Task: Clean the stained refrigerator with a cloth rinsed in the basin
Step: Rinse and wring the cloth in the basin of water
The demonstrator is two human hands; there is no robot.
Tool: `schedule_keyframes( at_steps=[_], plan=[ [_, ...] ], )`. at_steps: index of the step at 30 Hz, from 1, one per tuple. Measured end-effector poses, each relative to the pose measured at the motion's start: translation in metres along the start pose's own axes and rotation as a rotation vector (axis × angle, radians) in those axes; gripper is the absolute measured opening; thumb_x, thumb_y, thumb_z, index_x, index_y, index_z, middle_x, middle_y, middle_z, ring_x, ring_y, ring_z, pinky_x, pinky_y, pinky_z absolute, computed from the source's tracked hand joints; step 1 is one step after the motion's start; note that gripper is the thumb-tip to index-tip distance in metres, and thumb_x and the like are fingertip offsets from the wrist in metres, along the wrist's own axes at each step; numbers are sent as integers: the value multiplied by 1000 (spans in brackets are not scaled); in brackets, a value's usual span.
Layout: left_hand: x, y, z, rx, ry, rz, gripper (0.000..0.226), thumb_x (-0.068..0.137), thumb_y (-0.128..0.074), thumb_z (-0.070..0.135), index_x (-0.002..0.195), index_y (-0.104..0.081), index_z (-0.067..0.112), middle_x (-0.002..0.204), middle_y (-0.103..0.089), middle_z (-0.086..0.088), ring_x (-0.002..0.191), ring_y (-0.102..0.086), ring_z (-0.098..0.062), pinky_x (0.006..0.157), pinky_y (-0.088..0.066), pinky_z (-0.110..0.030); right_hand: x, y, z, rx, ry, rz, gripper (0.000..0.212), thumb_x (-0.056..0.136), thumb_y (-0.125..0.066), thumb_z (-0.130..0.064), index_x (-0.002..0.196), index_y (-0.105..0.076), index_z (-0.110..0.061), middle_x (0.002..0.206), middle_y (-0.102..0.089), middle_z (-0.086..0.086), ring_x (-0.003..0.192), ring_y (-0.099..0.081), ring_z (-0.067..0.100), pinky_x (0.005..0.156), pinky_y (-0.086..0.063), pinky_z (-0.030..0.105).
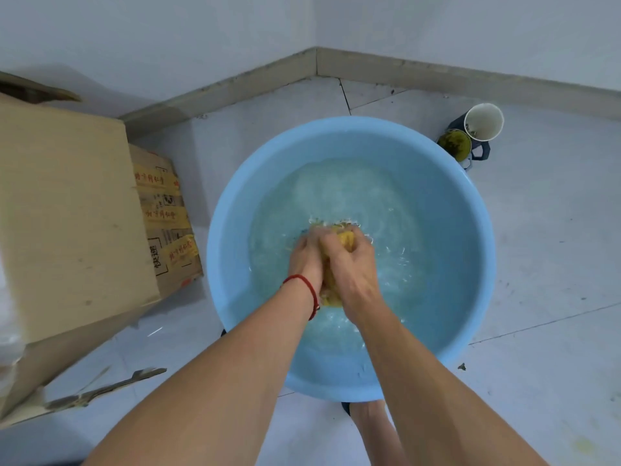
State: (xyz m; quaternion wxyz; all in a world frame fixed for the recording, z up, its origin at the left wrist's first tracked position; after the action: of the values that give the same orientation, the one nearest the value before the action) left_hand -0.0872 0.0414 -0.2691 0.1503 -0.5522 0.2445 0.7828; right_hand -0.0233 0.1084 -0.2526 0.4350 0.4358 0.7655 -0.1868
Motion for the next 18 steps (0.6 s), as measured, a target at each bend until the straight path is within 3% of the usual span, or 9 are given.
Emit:
schedule_keyframes(
  at_steps=[1, 3, 5, 8, 10, 11, 14, 16, 18],
  plan=[
    [-1, -4, 2, -50, 45, -19, 40, 86, -55, 51, 99, -74, 18, 99, -78, -7, 86, -73, -26, 84, -61, -46, 1, -1, -3, -88, 78, 39, 32, 79, -76, -51, 82, -59, -24, 76, -70, -3, 74, -68, 19, 78, -62, 40],
    [-3, -4, 5, -5, 70, -32, 33, 94, -59, 45, 89, -71, 14, 82, -74, -8, 64, -65, -22, 56, -57, -32, 5, 4, -13, -335, 221, 111, 34, 87, -71, -54, 83, -59, -23, 75, -68, -1, 75, -66, 22, 71, -53, 27],
    [-7, 2, 5, 122, 65, -37, 34, 95, -59, 48, 88, -64, 16, 67, -58, -7, 47, -48, -19, 41, -38, -19, 15, 13, -20, -689, 342, 152, 37, 95, -60, -56, 87, -59, -19, 84, -70, 11, 82, -66, 38, 71, -51, 37],
    [-10, 20, 6, 226, -95, 15, 31, 85, -71, 46, 91, -63, 17, 76, -65, -6, 58, -57, -24, 42, -44, -24, 27, 30, -27, -1177, 430, 196, 34, 100, -45, -45, 107, -58, -15, 107, -69, 19, 100, -65, 43, 77, -49, 44],
    [-6, 35, 14, 180, -217, 140, 35, 83, -70, 49, 91, -60, 16, 85, -72, -6, 76, -68, -26, 65, -59, -37, 28, 41, -28, -1272, 482, 345, 31, 93, -42, -38, 105, -54, -13, 108, -62, 18, 103, -57, 39, 81, -44, 46],
    [-2, 40, 16, 168, -223, 180, 34, 86, -65, 51, 94, -58, 18, 92, -72, -7, 86, -69, -27, 80, -59, -42, 25, 46, -28, -1298, 490, 439, 32, 88, -41, -37, 104, -54, -13, 108, -58, 18, 103, -52, 37, 86, -41, 49],
    [8, 34, 11, 263, -194, 174, 28, 98, -43, 51, 114, -53, 29, 127, -57, -15, 115, -59, -36, 96, -53, -50, 22, 50, -10, -1154, 277, 497, 46, 82, -43, -40, 121, -56, -20, 122, -49, 18, 112, -44, 37, 96, -36, 52],
    [8, 22, 4, 230, -103, 97, 39, 96, -37, 58, 123, -51, 33, 132, -52, -15, 116, -57, -42, 74, -59, -58, 20, 34, 6, -760, 93, 360, 51, 83, -41, -40, 127, -59, -24, 130, -46, 17, 114, -44, 38, 102, -36, 47],
    [12, 10, -6, 193, -21, 34, 51, 90, -38, 67, 125, -54, 33, 126, -60, -13, 108, -63, -40, 63, -61, -58, 10, 17, 8, -269, -16, 263, 33, 83, -46, -39, 106, -68, -30, 120, -56, 11, 99, -52, 32, 99, -46, 40]
  ],
)
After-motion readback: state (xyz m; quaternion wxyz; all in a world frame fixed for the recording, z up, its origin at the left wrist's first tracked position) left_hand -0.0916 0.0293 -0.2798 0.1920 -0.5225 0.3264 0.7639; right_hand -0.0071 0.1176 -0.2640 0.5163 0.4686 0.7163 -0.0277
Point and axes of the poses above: each hand's wrist, its own x-axis towards the middle knuckle, its own y-axis out of the back of the hand, z = x × y, the point moved 5 cm from there along x, towards the middle knuckle
